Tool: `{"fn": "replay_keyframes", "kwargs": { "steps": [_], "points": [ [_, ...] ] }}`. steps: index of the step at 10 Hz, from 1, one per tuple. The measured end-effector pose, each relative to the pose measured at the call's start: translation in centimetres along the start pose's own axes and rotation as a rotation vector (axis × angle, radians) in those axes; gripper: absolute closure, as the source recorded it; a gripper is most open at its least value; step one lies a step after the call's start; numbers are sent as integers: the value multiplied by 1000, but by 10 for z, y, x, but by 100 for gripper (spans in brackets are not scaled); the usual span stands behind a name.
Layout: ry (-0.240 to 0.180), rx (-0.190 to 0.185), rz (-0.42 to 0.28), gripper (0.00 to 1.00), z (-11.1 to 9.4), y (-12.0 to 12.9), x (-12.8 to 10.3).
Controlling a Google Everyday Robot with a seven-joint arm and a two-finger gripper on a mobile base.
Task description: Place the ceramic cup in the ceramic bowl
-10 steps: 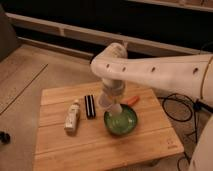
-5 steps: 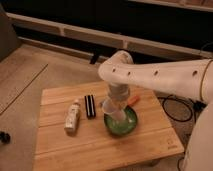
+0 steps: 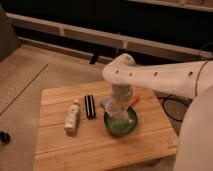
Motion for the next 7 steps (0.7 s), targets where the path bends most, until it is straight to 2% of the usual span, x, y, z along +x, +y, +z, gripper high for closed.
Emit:
{"fn": "replay_keyframes", "kwargs": {
  "steps": [1,3,6,7],
  "points": [
    [-9,-25,-9,100,3,7,-6],
    [-9,-45,-25,99,7,15,-7],
    [3,-60,-52,71,16,15,6],
    [6,-52,-55,61,19,11,9]
  ]
}}
